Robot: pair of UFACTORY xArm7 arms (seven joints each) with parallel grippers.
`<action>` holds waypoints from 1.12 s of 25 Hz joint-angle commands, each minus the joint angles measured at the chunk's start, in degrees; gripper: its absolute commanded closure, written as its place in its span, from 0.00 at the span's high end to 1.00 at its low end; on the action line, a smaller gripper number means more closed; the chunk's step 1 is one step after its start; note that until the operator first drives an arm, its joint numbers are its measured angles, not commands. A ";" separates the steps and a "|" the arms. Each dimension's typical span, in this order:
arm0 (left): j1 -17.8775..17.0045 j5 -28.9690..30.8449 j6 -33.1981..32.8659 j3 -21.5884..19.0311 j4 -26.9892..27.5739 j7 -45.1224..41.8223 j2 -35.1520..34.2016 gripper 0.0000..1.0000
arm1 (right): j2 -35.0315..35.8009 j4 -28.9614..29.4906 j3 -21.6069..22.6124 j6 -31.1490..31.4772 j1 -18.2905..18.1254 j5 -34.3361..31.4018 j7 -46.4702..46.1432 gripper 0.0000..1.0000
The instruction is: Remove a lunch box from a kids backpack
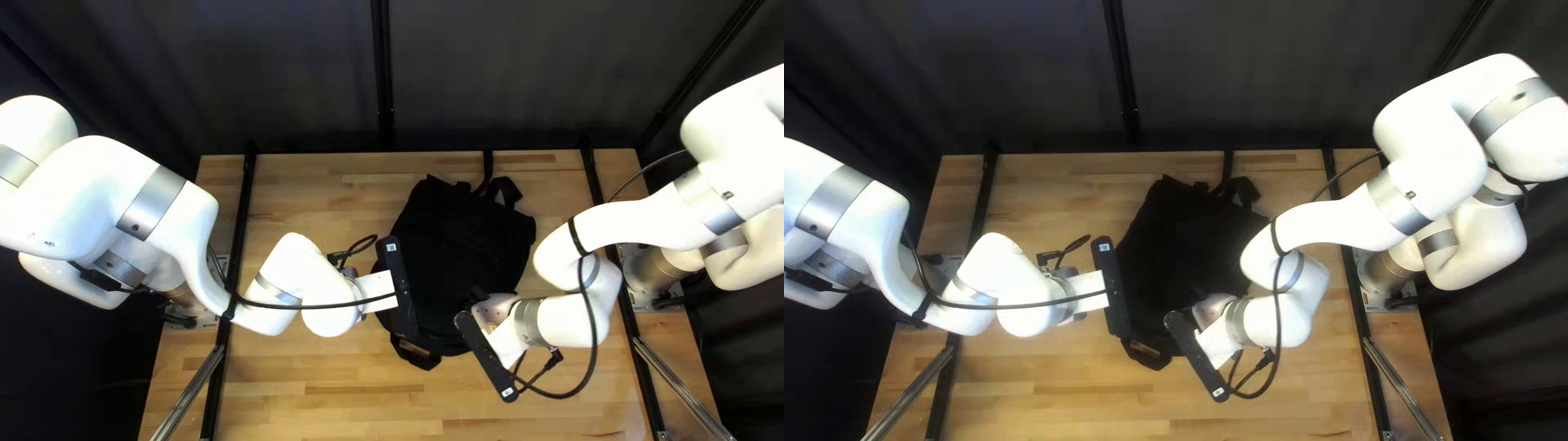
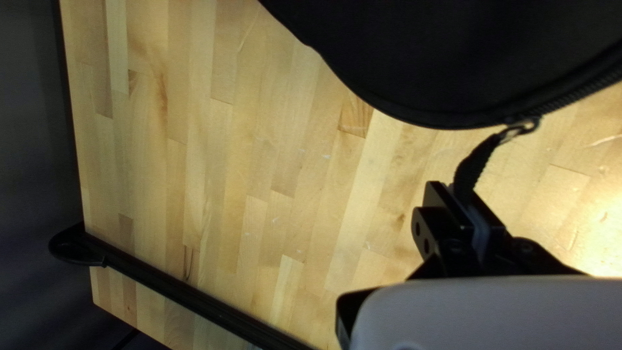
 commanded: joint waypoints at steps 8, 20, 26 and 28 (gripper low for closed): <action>-0.51 0.38 -0.48 -0.68 -0.41 -1.43 0.00 0.00 | 6.17 6.11 0.01 7.87 3.40 -5.77 12.82 1.00; -0.75 0.46 -1.26 -1.00 -1.20 -2.71 0.13 0.00 | 11.67 11.60 -0.25 11.99 4.54 -4.64 15.60 1.00; -0.80 1.06 -1.52 -1.12 -1.52 -3.12 0.32 0.00 | 14.37 12.84 -1.25 11.17 4.07 -5.50 17.20 0.73; -0.80 1.15 -1.55 -1.15 -1.58 -3.18 0.37 0.00 | 14.81 13.34 -1.25 11.98 4.47 -5.60 17.72 0.00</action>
